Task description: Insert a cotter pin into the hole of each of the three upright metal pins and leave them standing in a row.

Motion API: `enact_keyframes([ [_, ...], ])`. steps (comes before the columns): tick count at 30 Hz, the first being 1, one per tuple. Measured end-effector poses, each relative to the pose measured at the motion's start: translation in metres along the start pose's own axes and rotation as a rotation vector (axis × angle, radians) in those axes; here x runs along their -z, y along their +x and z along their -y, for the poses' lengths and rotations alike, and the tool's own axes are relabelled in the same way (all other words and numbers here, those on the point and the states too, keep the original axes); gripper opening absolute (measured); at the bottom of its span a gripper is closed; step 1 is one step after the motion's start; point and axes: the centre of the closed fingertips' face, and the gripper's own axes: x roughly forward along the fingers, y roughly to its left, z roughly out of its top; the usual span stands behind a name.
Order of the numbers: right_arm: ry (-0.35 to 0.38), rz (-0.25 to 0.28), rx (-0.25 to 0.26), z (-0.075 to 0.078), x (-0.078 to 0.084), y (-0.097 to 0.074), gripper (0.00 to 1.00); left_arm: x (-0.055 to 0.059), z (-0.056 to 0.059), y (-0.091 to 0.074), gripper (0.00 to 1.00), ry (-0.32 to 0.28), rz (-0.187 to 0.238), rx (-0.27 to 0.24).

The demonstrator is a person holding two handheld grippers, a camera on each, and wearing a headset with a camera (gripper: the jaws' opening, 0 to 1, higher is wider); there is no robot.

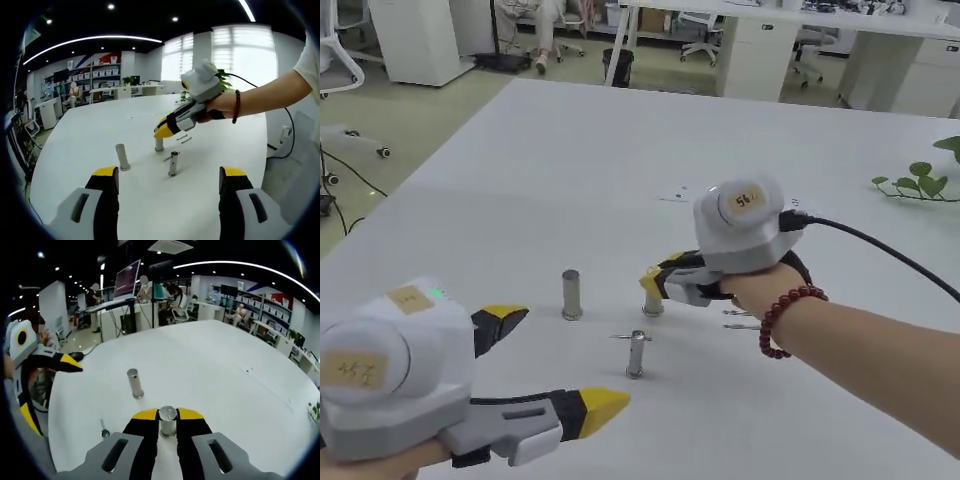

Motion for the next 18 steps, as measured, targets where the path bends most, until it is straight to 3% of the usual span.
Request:
enact_keyframes([
  [8, 0.005, -0.003, 0.027, -0.008, 0.012, -0.026, 0.13, -0.002, 0.007, -0.007, 0.81, 0.003, 0.002, 0.0],
  [18, 0.072, -0.003, 0.064, -0.021, 0.028, -0.052, 0.13, -0.005, 0.016, -0.013, 0.81, 0.027, 0.006, 0.011],
])
